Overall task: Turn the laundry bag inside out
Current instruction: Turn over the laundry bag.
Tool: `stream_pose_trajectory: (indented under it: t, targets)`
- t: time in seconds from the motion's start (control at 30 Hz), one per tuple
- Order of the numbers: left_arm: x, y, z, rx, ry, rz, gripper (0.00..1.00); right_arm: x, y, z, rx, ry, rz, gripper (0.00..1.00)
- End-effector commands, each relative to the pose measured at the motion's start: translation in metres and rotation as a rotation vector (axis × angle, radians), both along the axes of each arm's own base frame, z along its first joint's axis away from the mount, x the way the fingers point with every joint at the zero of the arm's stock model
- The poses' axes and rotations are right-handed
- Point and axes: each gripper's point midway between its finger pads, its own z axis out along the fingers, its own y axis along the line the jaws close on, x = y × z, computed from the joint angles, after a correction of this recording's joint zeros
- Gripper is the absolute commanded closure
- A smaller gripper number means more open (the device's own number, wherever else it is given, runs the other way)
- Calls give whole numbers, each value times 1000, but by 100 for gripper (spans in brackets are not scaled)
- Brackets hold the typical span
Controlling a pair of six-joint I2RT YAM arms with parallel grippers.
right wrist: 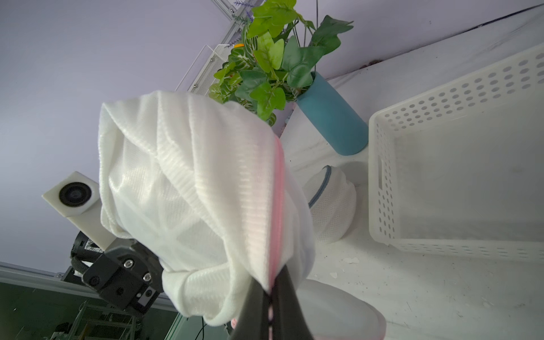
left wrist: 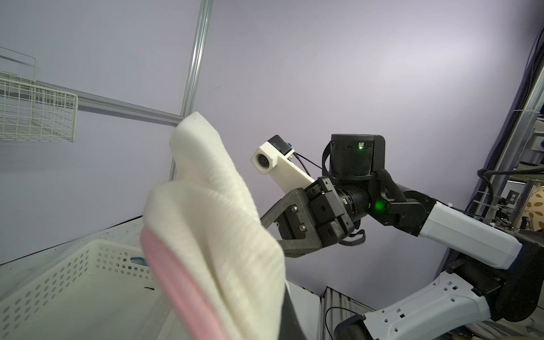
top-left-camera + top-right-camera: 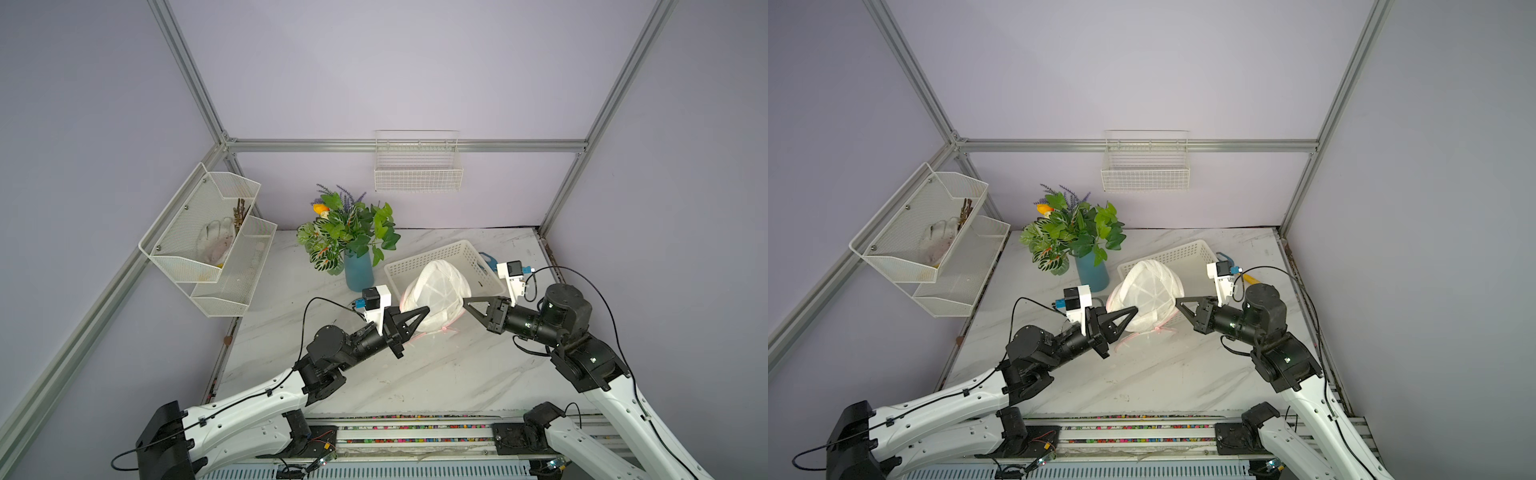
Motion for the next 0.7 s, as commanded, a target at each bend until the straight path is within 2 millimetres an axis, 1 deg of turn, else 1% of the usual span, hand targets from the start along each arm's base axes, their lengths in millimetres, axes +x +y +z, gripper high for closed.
stream_pose_trajectory:
  t: [0.0, 0.1, 0.17, 0.2, 0.27, 0.33, 0.4, 0.43, 0.53, 0.6, 0.63, 0.67]
  targets:
    - [-15, 18, 47, -135, -84, -27, 100, 12, -12, -20, -43, 34, -93, 100]
    - [-28, 24, 67, -224, -115, -89, 100, 18, -15, -47, -114, 86, -108, 100]
    - [-35, 29, 80, -291, -133, -134, 100, 18, -12, -65, -148, 115, -84, 99]
    - [-37, 30, 85, -312, -136, -153, 100, 17, -9, -71, -149, 128, -59, 96]
    - [-39, 29, 89, -330, -133, -174, 100, 13, -1, -72, -131, 134, -9, 83]
    - [-35, 25, 84, -304, -116, -166, 100, 12, 0, -60, -117, 106, 4, 65]
    - [-22, 22, 71, -250, -66, -116, 100, 13, -8, -41, -127, 45, -46, 51]
    - [-15, 20, 62, -214, -40, -89, 100, 13, -16, -30, -136, 6, -86, 46]
    - [2, 19, 35, -115, 19, -17, 100, 6, -32, 0, -172, -134, -151, 36]
    - [8, 19, 20, -68, 41, 10, 100, -2, -39, 9, -218, -210, -158, 36]
    - [9, 18, 15, -52, 40, 12, 100, -5, -42, 10, -246, -239, -160, 36]
    - [10, 18, 11, -39, 44, 15, 100, -7, -44, 10, -264, -263, -160, 30]
